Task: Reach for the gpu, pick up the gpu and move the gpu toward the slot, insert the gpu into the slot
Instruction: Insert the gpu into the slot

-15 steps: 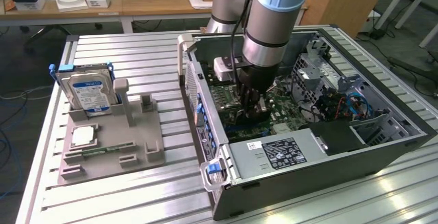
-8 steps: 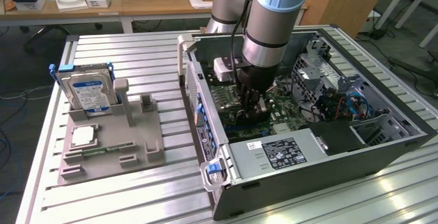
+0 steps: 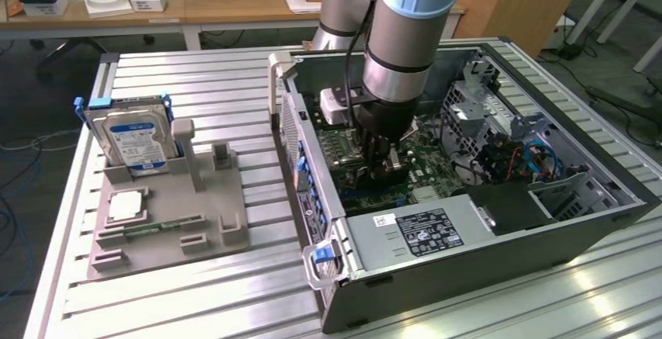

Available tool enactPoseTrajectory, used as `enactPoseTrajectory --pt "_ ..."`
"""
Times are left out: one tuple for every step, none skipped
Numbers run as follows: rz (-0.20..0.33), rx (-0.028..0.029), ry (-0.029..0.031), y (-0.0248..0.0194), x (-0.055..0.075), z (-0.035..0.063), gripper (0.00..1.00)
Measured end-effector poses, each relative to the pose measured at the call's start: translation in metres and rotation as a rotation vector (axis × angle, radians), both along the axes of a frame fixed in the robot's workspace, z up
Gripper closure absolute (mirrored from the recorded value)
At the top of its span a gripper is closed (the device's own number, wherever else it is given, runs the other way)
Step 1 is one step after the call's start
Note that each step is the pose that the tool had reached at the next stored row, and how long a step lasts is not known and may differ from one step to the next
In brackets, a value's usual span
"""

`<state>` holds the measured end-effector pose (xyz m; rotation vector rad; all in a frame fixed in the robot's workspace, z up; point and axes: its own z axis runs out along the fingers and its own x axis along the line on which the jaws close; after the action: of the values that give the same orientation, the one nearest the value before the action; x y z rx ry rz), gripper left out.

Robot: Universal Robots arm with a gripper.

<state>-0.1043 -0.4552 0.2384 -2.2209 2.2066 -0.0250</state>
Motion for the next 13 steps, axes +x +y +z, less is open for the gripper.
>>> enactPoseTrajectory --pt "0.0 0.0 0.0 -0.0001 0.0 0.0 0.74" --pt "0.0 0.0 0.0002 -0.0001 0.0 0.0001 0.74" --pt "0.0 0.0003 0.0009 -0.0001 -0.0002 0.0001 0.74" --pt "0.0 0.0006 0.0013 0.0 -0.0002 0.0001 0.74" --pt "0.0 0.001 0.0022 0.0 -0.0004 0.0001 0.74" --pt "0.0 0.0009 0.002 0.0 -0.0004 0.0001 0.74" --pt "0.0 0.0007 0.002 0.0 -0.0005 0.0001 0.74" --pt "0.0 0.0017 0.0037 0.0001 -0.0006 0.0001 0.74" --pt "0.0 0.0012 0.0026 0.0001 -0.0005 0.0001 0.74" --pt "0.0 0.0013 0.0029 0.0001 -0.0005 0.0001 0.74" --pt "0.0 0.0017 0.0036 0.0001 -0.0006 0.0001 0.74" --pt "0.0 0.002 0.0041 0.0001 -0.0006 0.0001 0.74" --pt "0.0 0.0016 0.0034 0.0001 -0.0006 0.0001 0.74"
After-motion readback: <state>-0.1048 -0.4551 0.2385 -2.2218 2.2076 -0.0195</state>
